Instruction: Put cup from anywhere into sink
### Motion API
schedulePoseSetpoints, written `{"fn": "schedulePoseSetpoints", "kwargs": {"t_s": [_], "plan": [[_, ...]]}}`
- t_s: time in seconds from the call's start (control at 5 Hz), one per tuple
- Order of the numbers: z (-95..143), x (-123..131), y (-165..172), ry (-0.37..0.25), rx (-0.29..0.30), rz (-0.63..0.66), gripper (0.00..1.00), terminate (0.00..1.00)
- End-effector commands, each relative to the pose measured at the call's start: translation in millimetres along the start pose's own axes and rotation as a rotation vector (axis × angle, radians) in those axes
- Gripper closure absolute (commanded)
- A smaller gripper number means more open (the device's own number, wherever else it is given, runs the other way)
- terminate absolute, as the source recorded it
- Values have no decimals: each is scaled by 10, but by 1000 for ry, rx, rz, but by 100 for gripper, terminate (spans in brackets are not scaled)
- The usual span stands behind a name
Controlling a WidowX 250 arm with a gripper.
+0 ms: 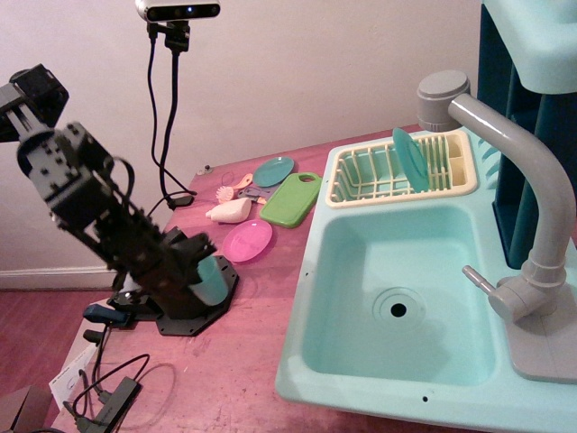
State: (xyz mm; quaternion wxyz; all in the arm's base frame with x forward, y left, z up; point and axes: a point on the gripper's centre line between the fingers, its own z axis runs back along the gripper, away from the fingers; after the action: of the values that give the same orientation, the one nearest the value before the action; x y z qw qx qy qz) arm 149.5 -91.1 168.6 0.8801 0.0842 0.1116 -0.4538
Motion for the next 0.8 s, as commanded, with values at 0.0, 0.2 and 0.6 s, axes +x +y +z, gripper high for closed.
{"fn": "schedulePoseSetpoints", "kwargs": {"t_s": [0.0, 0.2, 0.6], "plan": [[185, 208, 595, -74, 91, -19, 100, 0], [307, 454, 983, -72, 110, -50, 100, 0], [410, 857, 1423, -61, 109, -93, 100, 0]]}}
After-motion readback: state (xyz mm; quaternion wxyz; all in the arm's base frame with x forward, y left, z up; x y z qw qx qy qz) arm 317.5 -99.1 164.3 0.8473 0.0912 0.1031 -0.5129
